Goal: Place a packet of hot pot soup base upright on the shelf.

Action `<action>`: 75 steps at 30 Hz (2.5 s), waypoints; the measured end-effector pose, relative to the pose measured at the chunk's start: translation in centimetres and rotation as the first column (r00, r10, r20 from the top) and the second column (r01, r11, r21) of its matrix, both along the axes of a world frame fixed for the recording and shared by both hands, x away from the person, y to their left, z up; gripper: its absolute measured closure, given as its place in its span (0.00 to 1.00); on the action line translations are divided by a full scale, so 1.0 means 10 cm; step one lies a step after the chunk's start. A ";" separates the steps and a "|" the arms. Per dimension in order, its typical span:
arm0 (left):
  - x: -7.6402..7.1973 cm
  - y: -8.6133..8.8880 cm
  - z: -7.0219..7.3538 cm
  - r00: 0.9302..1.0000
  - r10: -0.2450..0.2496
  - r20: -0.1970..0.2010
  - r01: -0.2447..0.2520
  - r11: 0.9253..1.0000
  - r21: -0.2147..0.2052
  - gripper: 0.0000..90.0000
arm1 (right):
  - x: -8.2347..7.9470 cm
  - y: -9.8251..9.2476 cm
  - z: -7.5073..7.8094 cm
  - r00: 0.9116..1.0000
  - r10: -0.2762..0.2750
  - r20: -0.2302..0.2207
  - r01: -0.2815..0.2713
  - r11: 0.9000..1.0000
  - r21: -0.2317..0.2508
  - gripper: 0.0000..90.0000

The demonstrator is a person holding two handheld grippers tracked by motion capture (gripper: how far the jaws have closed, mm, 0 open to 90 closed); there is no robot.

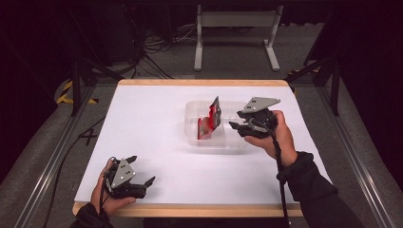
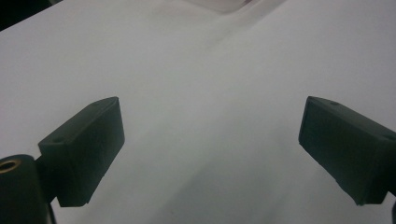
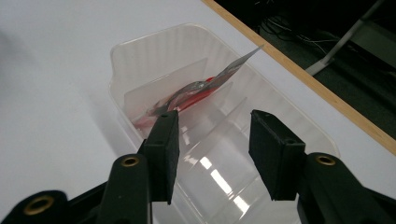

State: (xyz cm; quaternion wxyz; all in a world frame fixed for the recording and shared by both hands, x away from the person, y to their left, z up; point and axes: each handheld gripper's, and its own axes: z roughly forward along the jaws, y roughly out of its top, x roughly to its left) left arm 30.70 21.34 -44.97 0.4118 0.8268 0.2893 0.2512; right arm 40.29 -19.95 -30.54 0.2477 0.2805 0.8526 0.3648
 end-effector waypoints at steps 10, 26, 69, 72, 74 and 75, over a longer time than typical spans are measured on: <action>-0.01 -0.01 0.00 1.000 -0.005 0.005 0.005 1.000 0.006 0.08 | -0.11 -0.16 -0.06 1.000 -0.001 0.021 0.002 1.000 -0.011 0.54; 0.00 -0.03 -0.01 1.000 -0.007 0.001 0.007 1.000 0.014 0.08 | -0.33 -0.39 -0.11 0.997 -0.005 0.081 0.011 0.998 -0.070 0.50; 0.02 -0.03 -0.04 1.000 -0.005 -0.015 0.005 1.000 0.018 0.08 | -0.69 -1.23 -0.98 0.985 -0.089 0.147 0.103 0.991 -0.087 0.23; 0.02 -0.03 -0.04 1.000 -0.003 -0.014 0.003 1.000 0.020 0.08 | -0.73 -1.30 -1.03 0.982 -0.105 0.159 0.117 0.991 -0.071 0.22; 0.02 -0.02 -0.04 1.000 -0.002 -0.014 0.002 1.000 0.020 0.08 | -0.76 -1.35 -1.07 0.980 -0.121 0.157 0.130 0.990 -0.048 0.21; 0.02 -0.02 -0.04 1.000 -0.001 -0.013 0.001 1.000 0.021 0.08 | -0.78 -1.37 -1.09 0.979 -0.128 0.158 0.137 0.990 -0.044 0.21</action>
